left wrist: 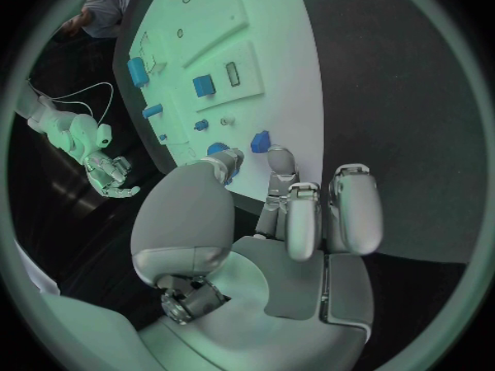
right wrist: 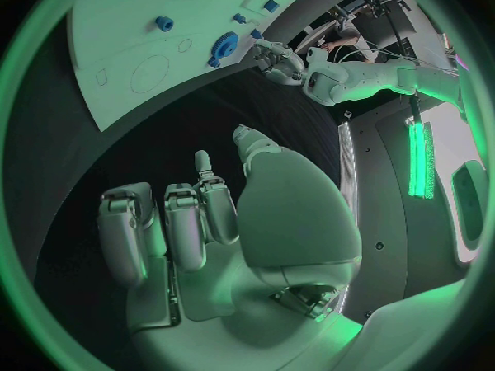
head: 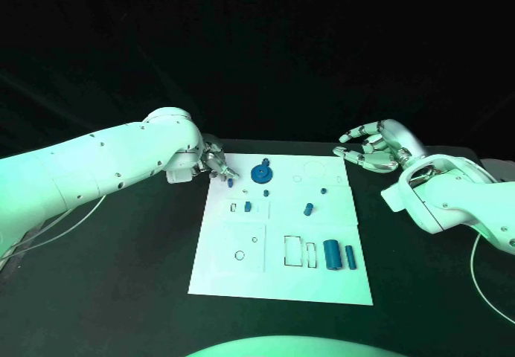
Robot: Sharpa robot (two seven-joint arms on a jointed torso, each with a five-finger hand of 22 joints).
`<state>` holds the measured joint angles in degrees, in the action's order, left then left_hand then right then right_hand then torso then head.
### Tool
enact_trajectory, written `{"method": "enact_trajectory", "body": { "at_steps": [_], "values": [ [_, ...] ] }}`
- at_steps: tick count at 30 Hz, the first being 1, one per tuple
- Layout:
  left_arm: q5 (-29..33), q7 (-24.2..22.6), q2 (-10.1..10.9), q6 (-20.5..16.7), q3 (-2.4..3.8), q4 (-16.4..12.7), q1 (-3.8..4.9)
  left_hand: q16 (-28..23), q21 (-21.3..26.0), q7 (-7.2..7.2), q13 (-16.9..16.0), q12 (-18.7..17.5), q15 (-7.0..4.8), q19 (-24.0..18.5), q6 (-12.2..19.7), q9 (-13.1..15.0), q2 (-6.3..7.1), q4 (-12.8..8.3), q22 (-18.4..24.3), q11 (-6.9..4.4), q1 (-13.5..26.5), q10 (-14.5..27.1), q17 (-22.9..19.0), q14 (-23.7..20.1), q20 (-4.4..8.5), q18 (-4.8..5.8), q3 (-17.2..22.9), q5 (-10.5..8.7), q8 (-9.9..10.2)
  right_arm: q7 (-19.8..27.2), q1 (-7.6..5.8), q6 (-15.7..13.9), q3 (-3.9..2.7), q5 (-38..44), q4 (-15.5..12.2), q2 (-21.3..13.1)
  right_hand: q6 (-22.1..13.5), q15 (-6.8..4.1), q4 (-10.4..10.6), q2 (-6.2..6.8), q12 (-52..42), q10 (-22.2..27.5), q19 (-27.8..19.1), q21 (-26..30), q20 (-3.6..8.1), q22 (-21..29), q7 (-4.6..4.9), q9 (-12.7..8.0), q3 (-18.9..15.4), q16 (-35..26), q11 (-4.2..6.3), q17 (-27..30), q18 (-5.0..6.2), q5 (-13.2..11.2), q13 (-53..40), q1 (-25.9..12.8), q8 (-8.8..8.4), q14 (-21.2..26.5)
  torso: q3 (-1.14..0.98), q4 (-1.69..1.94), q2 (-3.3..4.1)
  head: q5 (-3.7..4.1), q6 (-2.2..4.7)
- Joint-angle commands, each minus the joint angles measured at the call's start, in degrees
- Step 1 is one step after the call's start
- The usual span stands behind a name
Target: Assemble the parts on the task board
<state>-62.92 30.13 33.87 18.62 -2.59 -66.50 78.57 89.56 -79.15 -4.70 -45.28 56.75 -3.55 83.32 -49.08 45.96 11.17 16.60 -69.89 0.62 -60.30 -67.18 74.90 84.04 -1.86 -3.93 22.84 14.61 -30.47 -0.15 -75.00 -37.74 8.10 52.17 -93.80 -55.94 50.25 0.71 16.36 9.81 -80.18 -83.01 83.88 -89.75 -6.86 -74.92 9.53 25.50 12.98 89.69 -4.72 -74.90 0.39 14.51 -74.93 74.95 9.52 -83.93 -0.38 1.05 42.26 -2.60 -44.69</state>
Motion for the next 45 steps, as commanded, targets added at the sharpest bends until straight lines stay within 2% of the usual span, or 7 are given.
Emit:
{"method": "enact_trajectory", "body": {
  "at_steps": [1,13,20,24,27,32,45],
  "values": [
    [0.91,-0.06,-0.29,2.26,-0.05,0.18,-0.09,0.26,-0.39,-0.09,0.09,0.18,0.24,0.39,-0.41,-0.08,-0.45,-0.11,-0.07,-0.17,-0.26,-0.28,14.79,5.87,-0.18,0.05,-0.31,0.08,0.29,0.42,0.04,0.46,0.0,0.17,-0.03,0.09,0.02,-0.31,0.07,0.04,0.21,0.15,6.12,-0.25,0.47,-15.08,-0.17,-0.09,-0.08,0.31,0.17,-15.1,-0.39,0.05,-7.63,-0.51,0.19,-6.07,0.02,-0.01,-0.01,0.0,0.01],
    [1.74,-0.11,-0.36,1.95,-0.13,0.31,-0.18,0.24,-0.56,0.13,0.0,0.47,0.09,0.42,-1.02,-0.27,-1.57,-0.31,-0.35,-0.36,-2.3,-0.45,14.76,5.86,-0.12,0.09,-0.16,0.17,0.13,0.41,0.05,0.49,0.0,0.16,0.01,0.19,0.02,-0.32,0.05,0.01,0.2,0.15,6.12,-0.25,0.48,-15.08,-0.18,-0.1,-0.05,0.31,0.18,-15.1,-0.39,0.13,-7.64,-0.5,0.21,-6.07,-0.05,0.03,0.0,0.06,-0.22],
    [2.47,-0.24,-0.35,0.97,-0.13,0.32,-0.18,0.2,-0.66,0.5,0.04,0.66,-0.2,0.4,-1.28,-0.3,-3.81,-0.86,-0.54,-0.7,-6.03,-0.58,14.67,5.84,0.0,0.1,1.22,-0.02,-0.26,0.4,0.05,0.51,0.0,0.16,0.01,0.19,0.03,-0.32,0.05,-0.04,0.18,0.13,6.12,-0.25,0.48,-15.08,-0.18,-0.1,-0.02,0.31,0.19,-15.1,-0.39,0.2,-7.64,-0.49,0.23,-6.07,-0.05,-0.02,-0.05,0.0,-0.3],
    [3.4,-0.43,-0.35,0.01,-0.13,0.29,-0.18,0.2,-0.7,0.78,0.1,0.72,-0.44,0.37,-0.95,-0.12,-5.46,-2.45,-0.64,-0.97,-9.92,-0.6,14.68,5.84,0.07,0.11,3.68,-0.31,-0.69,0.39,0.05,0.54,0.0,0.16,0.02,0.19,0.03,-0.32,0.05,-0.04,0.18,0.13,6.12,-0.25,0.48,-15.08,-0.18,-0.1,-0.02,0.31,0.19,-15.1,-0.39,0.2,-7.64,-0.49,0.23,-6.07,-0.07,-0.07,-0.04,-0.01,-0.3],
    [4.13,-0.52,-0.36,-0.22,-0.13,0.31,-0.18,0.24,-0.84,0.88,0.18,0.73,-0.54,0.42,-0.41,0.08,-5.93,-4.34,-0.92,-1.08,-12.56,-0.63,14.76,5.86,0.08,0.16,6.16,-0.5,-1.03,0.39,0.05,0.56,0.0,0.16,0.02,0.19,0.03,-0.32,0.05,-0.04,0.18,0.13,6.12,-0.25,0.48,-15.08,-0.18,-0.1,-0.02,0.31,0.19,-15.1,-0.39,0.2,-7.64,-0.49,0.23,-6.07,-0.06,-0.05,-0.06,-0.01,-0.32],
    [4.85,-0.58,-0.39,-0.14,-0.13,0.58,-0.18,0.32,-0.99,0.46,0.97,0.11,-0.34,0.44,0.76,0.73,-5.28,-8.02,-1.25,-0.82,-15.18,-0.41,14.88,5.9,-0.13,0.21,11.85,-0.5,-1.89,0.38,0.05,0.59,0.0,0.16,0.0,0.18,0.05,-0.33,0.03,-0.08,0.14,0.1,6.12,-0.25,0.49,-15.08,-0.19,-0.11,0.03,0.31,0.19,-15.1,-0.39,0.32,-7.67,-0.47,0.26,-6.07,-0.05,0.0,-0.04,-0.01,-0.32],
    [7.16,-1.05,0.36,-2.19,-0.15,0.44,-0.18,0.03,-1.13,0.25,0.51,1.04,-0.16,0.39,0.41,2.04,-2.83,-12.59,-1.54,-0.69,-11.12,-1.72,14.36,5.75,-0.45,0.2,22.5,0.26,-4.38,0.42,0.05,0.63,0.0,0.16,0.04,0.23,0.05,-0.34,0.01,-0.11,0.11,0.08,6.12,-0.25,0.5,-15.08,-0.2,-0.12,0.08,0.31,0.2,-15.1,-0.39,0.56,-7.69,-0.44,0.29,-6.07,-0.07,0.03,-0.08,-0.25,-0.33]
  ]
}}
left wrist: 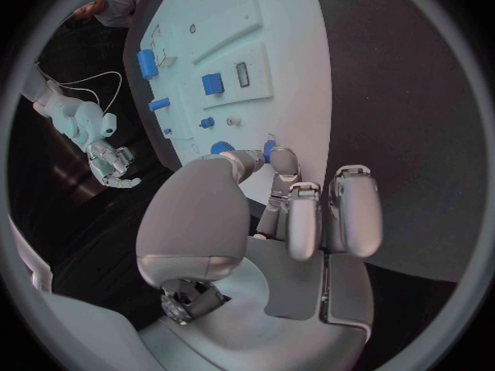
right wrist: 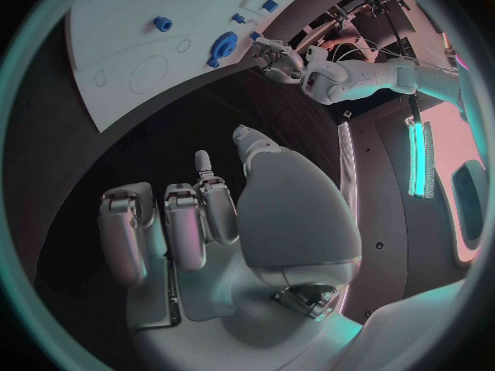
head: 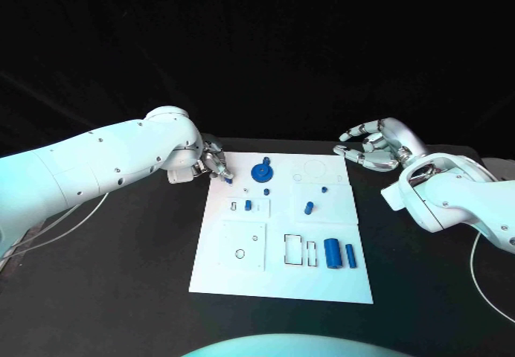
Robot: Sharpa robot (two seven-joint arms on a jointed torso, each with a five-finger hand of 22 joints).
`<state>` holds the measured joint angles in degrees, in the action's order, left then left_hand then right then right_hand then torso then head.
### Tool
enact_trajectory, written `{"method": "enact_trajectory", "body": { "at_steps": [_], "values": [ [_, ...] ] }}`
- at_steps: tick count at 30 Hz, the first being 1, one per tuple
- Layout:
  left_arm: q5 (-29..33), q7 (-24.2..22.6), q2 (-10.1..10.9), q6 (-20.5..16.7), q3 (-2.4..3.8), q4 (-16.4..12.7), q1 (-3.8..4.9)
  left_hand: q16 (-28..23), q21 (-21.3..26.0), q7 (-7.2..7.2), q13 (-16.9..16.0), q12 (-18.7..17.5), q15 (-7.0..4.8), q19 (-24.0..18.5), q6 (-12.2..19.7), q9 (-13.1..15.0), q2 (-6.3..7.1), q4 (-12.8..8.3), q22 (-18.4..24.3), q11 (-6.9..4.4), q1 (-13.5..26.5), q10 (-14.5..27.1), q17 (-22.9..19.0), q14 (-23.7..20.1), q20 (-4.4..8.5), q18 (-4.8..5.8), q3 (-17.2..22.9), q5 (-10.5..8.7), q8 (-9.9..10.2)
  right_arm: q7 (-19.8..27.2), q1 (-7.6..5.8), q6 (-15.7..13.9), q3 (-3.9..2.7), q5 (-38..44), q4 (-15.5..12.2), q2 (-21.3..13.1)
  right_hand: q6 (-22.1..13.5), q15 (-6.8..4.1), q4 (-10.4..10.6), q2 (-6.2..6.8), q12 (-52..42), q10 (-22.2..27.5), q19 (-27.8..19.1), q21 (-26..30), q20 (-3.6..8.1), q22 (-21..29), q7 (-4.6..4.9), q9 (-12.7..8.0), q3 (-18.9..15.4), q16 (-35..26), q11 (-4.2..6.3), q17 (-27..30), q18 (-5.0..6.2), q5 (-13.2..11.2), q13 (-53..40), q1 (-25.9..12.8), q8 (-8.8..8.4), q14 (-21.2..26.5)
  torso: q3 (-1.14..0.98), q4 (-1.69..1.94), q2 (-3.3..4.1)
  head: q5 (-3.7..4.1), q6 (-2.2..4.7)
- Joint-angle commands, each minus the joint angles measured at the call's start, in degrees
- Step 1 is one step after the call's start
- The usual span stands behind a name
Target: Assemble the parts on the task board
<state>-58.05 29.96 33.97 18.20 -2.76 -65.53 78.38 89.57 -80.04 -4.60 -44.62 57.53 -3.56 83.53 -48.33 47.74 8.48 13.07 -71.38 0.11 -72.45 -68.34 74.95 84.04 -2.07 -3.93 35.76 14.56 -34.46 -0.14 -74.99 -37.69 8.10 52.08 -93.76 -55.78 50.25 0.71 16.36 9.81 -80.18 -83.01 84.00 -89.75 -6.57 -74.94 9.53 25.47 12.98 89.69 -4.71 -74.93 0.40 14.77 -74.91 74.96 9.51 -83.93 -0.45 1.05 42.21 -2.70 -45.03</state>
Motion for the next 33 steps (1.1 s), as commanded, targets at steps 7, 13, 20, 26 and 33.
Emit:
{"method": "enact_trajectory", "body": {
  "at_steps": [7,13,20,26,33],
  "values": [
    [7.15,-1.33,2.32,-4.86,0.01,-3.75,-0.05,-0.32,-0.39,0.9,-3.09,3.08,-0.77,0.24,-1.75,0.4,1.25,-11.91,-0.31,-0.91,5.61,-2.51,13.64,5.57,0.29,0.22,14.5,5.03,-1.62,0.43,0.03,0.61,0.0,0.24,0.01,0.05,0.05,-0.34,0.01,-0.11,0.11,0.08,6.0,-0.25,0.21,-15.06,-0.2,-0.08,0.08,0.31,0.2,-15.07,-0.4,0.31,-7.71,-0.44,0.29,-6.07,0.0,0.05,-0.05,-0.25,0.06],
    [9.99,-1.54,5.18,-7.49,0.0,-8.54,-0.52,-0.3,-0.55,1.28,-5.14,4.97,-1.11,0.33,-2.39,0.54,1.52,-13.56,-0.58,-1.25,8.2,-3.78,13.65,5.58,0.59,0.26,16.12,7.96,-2.42,0.41,0.03,0.61,0.0,0.24,-0.04,-0.09,0.05,-0.34,0.01,-0.11,0.11,0.08,6.0,-0.25,0.21,-15.06,-0.2,-0.08,0.08,0.31,0.2,-15.07,-0.4,0.31,-7.71,-0.44,0.29,-6.07,-0.03,0.0,-0.02,-0.33,0.06],
    [8.62,-1.89,8.51,-10.08,-0.01,-14.62,-1.92,-0.23,-0.72,1.44,-6.1,5.84,-1.26,0.43,-2.69,0.6,1.58,-14.37,-0.89,-1.42,9.4,-4.38,13.78,5.62,0.73,0.31,16.73,9.43,-2.84,0.37,0.03,0.64,0.01,0.24,-0.04,-0.19,0.04,-0.35,0.0,-0.07,0.14,0.1,6.0,-0.25,0.21,-15.06,-0.2,-0.09,0.09,0.31,0.2,-15.07,-0.4,0.5,-7.68,-0.45,0.31,-6.07,0.03,0.09,-0.06,-0.27,-0.02],
    [4.52,-2.11,10.85,-10.62,-0.05,-18.68,-3.02,-0.2,-0.83,1.48,-6.42,6.1,-1.28,0.5,-2.77,0.61,1.64,-14.53,-1.09,-1.46,9.54,-4.56,13.82,5.63,0.75,0.35,16.78,9.6,-2.91,0.38,0.07,0.68,0.04,0.24,0.01,-0.21,0.04,-0.35,0.0,-0.07,0.14,0.1,6.0,-0.25,0.21,-15.06,-0.2,-0.09,0.09,0.31,0.2,-15.07,-0.4,0.5,-7.68,-0.45,0.31,-6.07,0.08,0.12,-0.09,-0.39,-0.2],
    [2.05,-2.22,12.17,-10.95,-0.14,-20.71,-3.74,-0.13,-0.93,1.56,-7.13,6.66,-1.31,0.57,-2.97,0.6,1.72,-14.76,-1.28,-1.52,9.71,-5.01,13.95,5.67,0.76,0.39,16.87,9.72,-3.03,0.42,0.17,0.67,0.06,0.24,0.0,-0.25,0.04,-0.35,0.0,-0.07,0.14,0.1,6.0,-0.25,0.21,-15.06,-0.2,-0.09,0.09,0.31,0.2,-15.07,-0.4,0.5,-7.68,-0.45,0.31,-6.07,0.11,0.12,-0.04,-0.44,-0.09]
  ]
}}
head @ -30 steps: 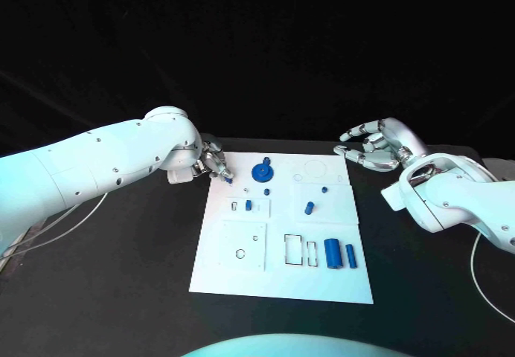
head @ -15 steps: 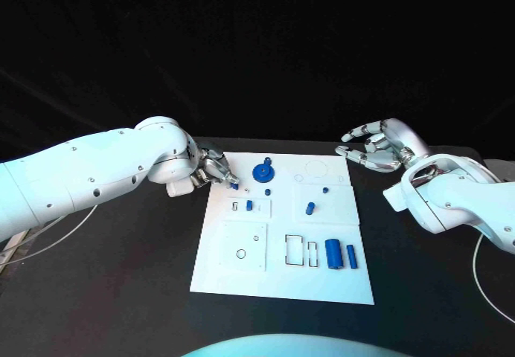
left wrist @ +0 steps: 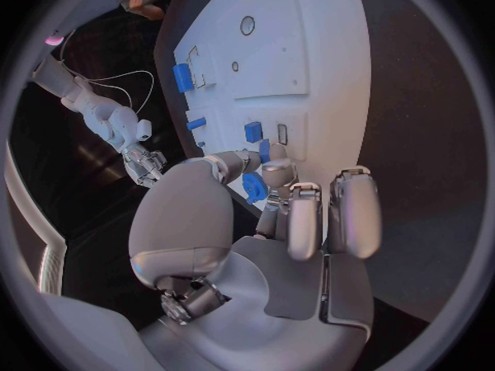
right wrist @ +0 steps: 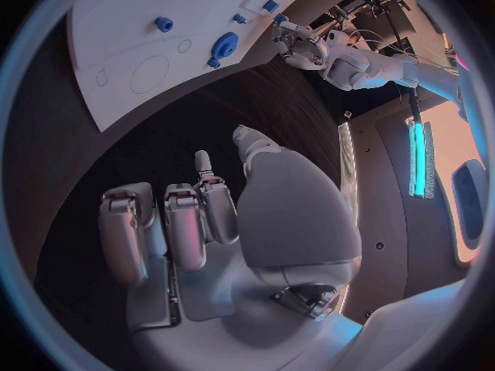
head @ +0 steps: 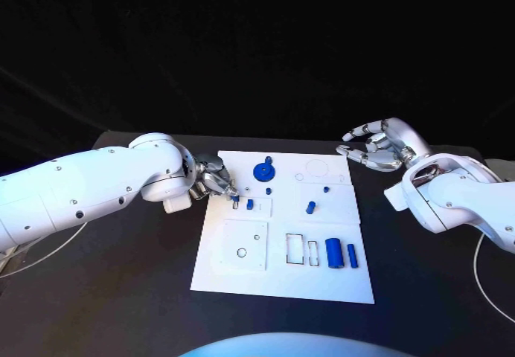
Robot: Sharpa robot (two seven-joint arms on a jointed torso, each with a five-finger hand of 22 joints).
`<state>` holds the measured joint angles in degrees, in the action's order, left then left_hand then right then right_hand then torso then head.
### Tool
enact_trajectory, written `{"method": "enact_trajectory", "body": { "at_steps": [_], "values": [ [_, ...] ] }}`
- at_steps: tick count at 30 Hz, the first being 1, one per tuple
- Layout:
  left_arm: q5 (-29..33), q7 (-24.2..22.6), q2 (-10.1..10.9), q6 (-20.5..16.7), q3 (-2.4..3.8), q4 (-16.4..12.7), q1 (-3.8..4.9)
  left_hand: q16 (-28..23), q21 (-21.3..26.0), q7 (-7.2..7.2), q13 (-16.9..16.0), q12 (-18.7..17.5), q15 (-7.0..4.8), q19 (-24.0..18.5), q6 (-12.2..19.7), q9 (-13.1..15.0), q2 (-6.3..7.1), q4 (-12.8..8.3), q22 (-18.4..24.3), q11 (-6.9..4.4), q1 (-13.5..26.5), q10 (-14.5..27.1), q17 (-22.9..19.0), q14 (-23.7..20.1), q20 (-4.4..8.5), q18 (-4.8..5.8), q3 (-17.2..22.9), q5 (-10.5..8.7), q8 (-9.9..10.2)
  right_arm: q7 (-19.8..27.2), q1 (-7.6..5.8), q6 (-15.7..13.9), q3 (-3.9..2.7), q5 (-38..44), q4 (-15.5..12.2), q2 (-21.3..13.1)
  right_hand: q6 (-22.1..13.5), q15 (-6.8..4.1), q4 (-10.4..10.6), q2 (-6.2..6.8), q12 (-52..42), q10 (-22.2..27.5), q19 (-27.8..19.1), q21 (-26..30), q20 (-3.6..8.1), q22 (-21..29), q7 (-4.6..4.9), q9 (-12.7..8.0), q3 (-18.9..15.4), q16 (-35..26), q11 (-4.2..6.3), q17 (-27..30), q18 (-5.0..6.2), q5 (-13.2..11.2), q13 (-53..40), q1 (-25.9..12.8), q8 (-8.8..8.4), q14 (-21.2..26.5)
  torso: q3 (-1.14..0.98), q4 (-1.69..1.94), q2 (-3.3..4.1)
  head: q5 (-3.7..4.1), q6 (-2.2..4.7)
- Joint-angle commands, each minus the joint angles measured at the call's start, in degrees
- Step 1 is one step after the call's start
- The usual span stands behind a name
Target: Assemble the parts on the task board
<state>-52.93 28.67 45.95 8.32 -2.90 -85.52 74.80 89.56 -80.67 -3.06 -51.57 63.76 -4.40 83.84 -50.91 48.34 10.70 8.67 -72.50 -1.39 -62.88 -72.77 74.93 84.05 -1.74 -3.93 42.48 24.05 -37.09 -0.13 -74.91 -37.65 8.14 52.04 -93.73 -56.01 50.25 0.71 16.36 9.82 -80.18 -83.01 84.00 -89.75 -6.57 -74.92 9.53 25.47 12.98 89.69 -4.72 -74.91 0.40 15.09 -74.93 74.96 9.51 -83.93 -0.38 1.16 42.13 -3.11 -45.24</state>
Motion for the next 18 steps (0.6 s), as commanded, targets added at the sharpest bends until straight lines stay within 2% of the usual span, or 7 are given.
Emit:
{"method": "enact_trajectory", "body": {
  "at_steps": [1,18],
  "values": [
    [-3.29,-0.92,0.27,-1.02,0.0,-0.87,-0.23,-0.13,-0.3,0.01,-0.17,0.43,-0.47,0.26,-0.39,0.0,-0.49,-10.36,-0.15,-0.01,0.13,-0.58,13.97,5.66,0.44,0.4,10.15,0.23,-0.4,0.41,0.11,0.62,0.01,0.27,-0.03,-0.01,0.04,-0.35,0.0,-0.07,0.14,0.11,6.0,-0.25,0.22,-15.08,-0.2,-0.1,0.09,0.31,0.2,-15.09,-0.4,0.18,-7.67,-0.45,0.32,-6.07,0.04,-0.05,0.05,-0.09,0.11],
    [-6.64,-0.66,-0.04,-0.25,-0.24,-1.48,-0.75,-0.07,-0.47,0.14,-1.09,1.19,-0.57,0.37,-0.84,-0.13,-0.29,-10.83,-0.43,-0.14,0.67,-1.25,14.09,5.69,0.51,0.44,10.53,1.1,-0.57,0.48,0.3,0.64,0.02,0.26,-0.02,0.02,0.04,-0.35,0.0,-0.07,0.14,0.11,6.0,-0.25,0.22,-15.08,-0.2,-0.1,0.09,0.31,0.2,-15.09,-0.4,0.18,-7.67,-0.45,0.32,-6.07,-0.06,-0.07,0.09,-0.19,-0.14]
  ]
}}
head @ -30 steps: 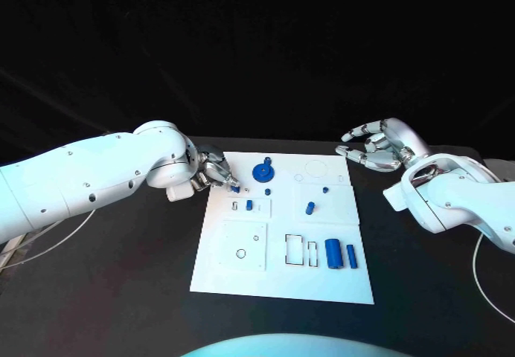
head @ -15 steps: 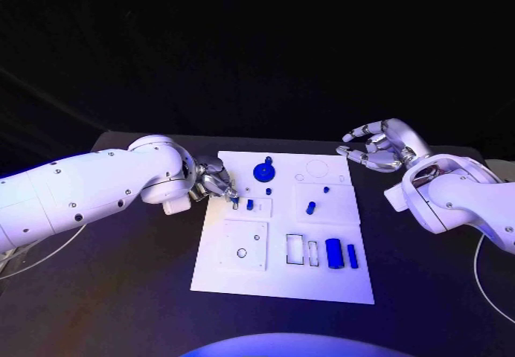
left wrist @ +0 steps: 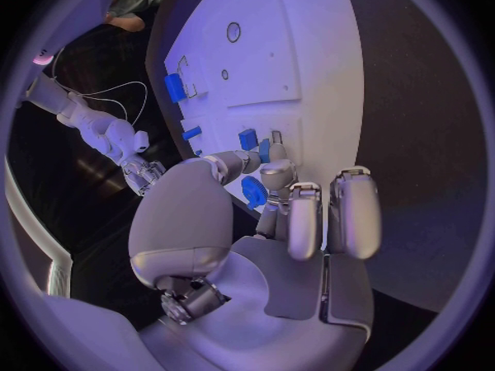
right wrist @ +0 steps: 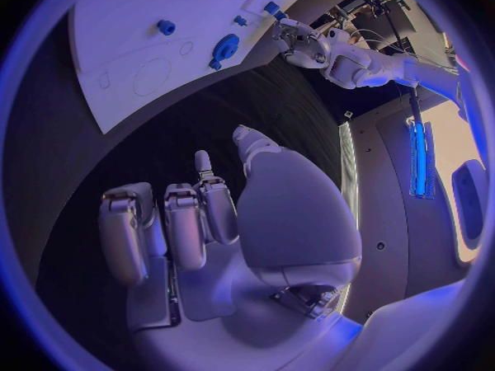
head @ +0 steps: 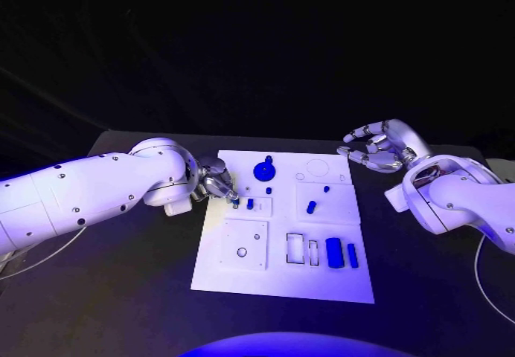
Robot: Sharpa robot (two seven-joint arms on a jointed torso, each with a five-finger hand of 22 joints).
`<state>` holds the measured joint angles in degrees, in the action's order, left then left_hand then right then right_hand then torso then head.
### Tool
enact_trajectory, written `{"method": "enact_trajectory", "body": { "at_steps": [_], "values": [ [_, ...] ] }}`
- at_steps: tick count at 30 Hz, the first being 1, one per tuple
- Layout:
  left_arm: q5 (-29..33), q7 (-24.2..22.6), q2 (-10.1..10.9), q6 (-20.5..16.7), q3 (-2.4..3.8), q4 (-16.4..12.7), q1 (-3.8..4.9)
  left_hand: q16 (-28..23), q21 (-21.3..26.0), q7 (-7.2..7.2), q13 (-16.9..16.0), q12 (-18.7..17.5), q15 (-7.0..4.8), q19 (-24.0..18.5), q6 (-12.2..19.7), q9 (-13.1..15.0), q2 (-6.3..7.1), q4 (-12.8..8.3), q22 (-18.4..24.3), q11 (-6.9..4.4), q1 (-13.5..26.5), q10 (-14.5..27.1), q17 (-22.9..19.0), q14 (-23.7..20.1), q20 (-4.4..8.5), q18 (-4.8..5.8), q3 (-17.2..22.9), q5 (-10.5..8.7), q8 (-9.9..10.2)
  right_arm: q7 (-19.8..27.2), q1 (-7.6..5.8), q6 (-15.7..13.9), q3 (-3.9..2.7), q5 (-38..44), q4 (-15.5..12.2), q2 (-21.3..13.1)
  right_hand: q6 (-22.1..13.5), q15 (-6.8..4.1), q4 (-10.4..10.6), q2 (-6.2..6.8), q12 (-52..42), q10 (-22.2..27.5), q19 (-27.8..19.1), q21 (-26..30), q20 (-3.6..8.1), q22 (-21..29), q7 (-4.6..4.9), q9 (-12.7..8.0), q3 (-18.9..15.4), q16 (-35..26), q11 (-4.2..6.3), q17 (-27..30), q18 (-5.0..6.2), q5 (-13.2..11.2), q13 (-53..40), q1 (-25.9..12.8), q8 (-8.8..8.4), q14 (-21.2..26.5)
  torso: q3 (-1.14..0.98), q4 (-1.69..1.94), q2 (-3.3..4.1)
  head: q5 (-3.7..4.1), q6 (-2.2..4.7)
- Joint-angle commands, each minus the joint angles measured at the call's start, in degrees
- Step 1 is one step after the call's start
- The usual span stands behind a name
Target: Assemble the parts on the task board
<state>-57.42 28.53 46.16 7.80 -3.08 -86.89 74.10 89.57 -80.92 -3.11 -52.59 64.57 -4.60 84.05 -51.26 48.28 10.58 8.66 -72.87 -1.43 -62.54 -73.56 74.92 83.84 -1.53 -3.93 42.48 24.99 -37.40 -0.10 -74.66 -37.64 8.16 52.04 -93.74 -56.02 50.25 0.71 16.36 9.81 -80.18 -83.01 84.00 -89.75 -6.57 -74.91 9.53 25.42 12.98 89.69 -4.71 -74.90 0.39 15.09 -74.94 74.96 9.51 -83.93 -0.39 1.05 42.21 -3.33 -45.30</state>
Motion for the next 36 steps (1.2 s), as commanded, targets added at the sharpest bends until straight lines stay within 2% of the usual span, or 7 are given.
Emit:
{"method": "enact_trajectory", "body": {
  "at_steps": [1,11,26,36],
  "values": [
    [-2.58,-0.5,-0.31,0.31,-0.12,-0.08,-0.06,-0.06,-0.24,0.2,-0.12,0.42,-0.37,0.18,-0.48,-0.07,-0.17,-10.84,-0.11,-0.1,0.33,-0.49,14.11,5.9,0.3,0.45,10.54,0.18,-0.26,0.47,0.05,0.64,0.0,0.25,-0.02,0.03,0.04,-0.35,0.0,-0.07,0.14,0.11,6.0,-0.25,0.22,-15.09,-0.2,-0.05,0.09,0.31,0.2,-15.1,-0.39,0.18,-7.65,-0.45,0.32,-6.07,-0.04,0.02,0.01,0.03,-0.12],
    [-5.56,-0.33,-0.86,0.84,-0.48,0.23,-0.23,-0.07,-0.22,0.2,-0.14,0.44,-0.37,0.16,-0.5,-0.08,-0.16,-10.86,-0.07,-0.1,0.35,-0.51,14.09,5.9,0.31,0.45,10.55,0.21,-0.27,0.54,0.1,0.65,0.0,0.2,-0.02,0.05,0.04,-0.35,0.0,-0.07,0.14,0.11,6.0,-0.25,0.22,-15.09,-0.2,-0.05,0.09,0.31,0.2,-15.1,-0.39,0.18,-7.65,-0.45,0.32,-6.07,-0.03,-0.01,-0.03,0.02,-0.11],
    [-6.65,-0.02,-0.93,2.15,-0.62,0.46,-0.48,-0.04,-0.23,0.21,-0.45,0.67,-0.38,0.17,-0.56,-0.1,-0.13,-10.95,-0.1,-0.12,0.4,-0.69,14.16,5.91,0.32,0.45,10.6,0.3,-0.29,0.6,0.17,0.67,0.0,0.09,0.03,0.05,0.03,-0.36,-0.02,0.01,0.14,0.1,6.0,-0.25,0.24,-15.09,-0.21,-0.08,0.13,0.31,0.22,-15.1,-0.39,0.4,-7.64,-0.44,0.38,-6.07,-0.03,-0.02,0.0,-0.06,0.0],
    [-5.7,-0.01,-0.67,2.33,-0.62,0.19,-0.67,0.02,-0.47,0.33,-1.61,1.56,-0.47,0.32,-1.07,-0.33,0.11,-11.43,-0.53,-0.23,0.87,-1.43,14.27,5.94,0.39,0.53,10.99,1.68,-0.41,0.64,0.21,0.67,0.0,0.08,0.05,0.07,0.03,-0.36,-0.02,0.01,0.14,0.1,6.0,-0.25,0.24,-15.09,-0.21,-0.08,0.13,0.31,0.22,-15.1,-0.39,0.4,-7.64,-0.44,0.38,-6.07,0.0,0.03,0.03,-0.1,-0.15]
  ]
}}
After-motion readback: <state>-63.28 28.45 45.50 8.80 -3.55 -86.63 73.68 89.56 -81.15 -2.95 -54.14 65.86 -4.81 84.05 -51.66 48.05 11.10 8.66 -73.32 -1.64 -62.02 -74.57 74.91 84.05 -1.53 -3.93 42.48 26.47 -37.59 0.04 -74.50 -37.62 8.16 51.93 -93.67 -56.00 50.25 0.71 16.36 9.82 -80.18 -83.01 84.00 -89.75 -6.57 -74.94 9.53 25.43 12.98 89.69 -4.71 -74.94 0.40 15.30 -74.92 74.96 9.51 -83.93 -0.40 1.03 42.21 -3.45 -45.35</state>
